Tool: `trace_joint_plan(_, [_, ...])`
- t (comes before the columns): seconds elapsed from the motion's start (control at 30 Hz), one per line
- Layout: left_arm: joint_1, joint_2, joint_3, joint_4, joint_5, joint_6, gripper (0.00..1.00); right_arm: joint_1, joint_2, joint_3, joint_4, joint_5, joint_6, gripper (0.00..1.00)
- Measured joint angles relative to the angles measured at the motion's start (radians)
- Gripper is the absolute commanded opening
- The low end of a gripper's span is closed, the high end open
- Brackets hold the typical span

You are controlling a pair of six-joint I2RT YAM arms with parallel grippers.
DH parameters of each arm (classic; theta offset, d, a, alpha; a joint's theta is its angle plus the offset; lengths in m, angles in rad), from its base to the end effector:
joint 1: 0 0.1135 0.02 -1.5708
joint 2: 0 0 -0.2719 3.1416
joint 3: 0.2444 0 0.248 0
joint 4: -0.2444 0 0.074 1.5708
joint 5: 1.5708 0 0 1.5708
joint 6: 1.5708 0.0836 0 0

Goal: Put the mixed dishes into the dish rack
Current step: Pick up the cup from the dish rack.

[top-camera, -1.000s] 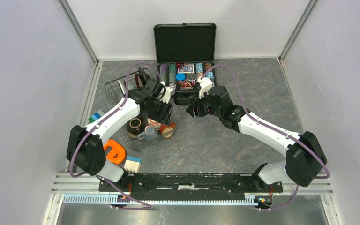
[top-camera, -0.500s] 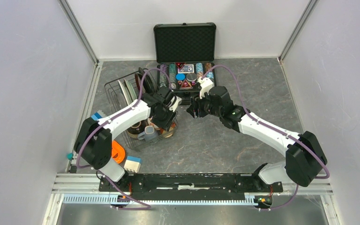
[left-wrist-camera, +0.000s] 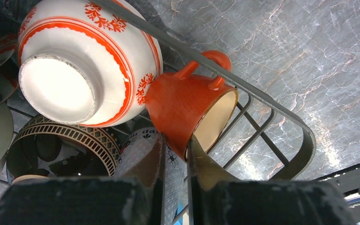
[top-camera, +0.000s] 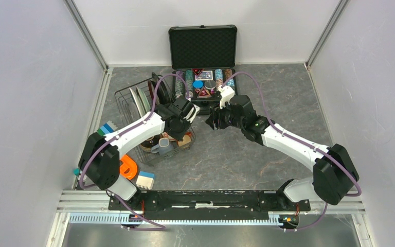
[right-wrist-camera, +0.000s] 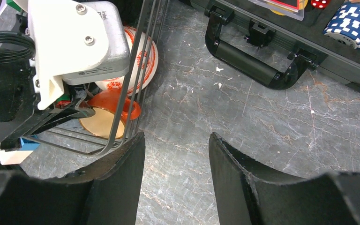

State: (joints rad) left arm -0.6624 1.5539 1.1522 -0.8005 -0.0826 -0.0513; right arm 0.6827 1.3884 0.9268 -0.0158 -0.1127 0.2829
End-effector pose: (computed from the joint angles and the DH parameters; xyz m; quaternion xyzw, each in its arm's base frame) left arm 0.2542 -0.1895 0.1998 0.2883 0.9390 -0.0259 0.1857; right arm 0.2675 0.2296 0.2553 -0.1980 0.8301 0.2836 0.4374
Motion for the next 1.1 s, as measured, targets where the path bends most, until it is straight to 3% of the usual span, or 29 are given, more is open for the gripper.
trace_joint_plan(0.57, [0.012,-0.126,0.006,-0.003,-0.074,-0.031,0.02,-0.002,0.000,-0.002,0.000,-0.009,0.001,0.59])
trace_joint_plan(0.87, [0.030,-0.233,0.006,0.026,-0.071,-0.058,0.02,-0.002,0.000,-0.023,0.076,-0.112,0.051,0.81])
trace_joint_plan(1.1, [0.044,-0.439,-0.079,0.179,-0.071,-0.052,0.02,-0.008,0.000,-0.061,0.212,-0.221,0.250,0.84])
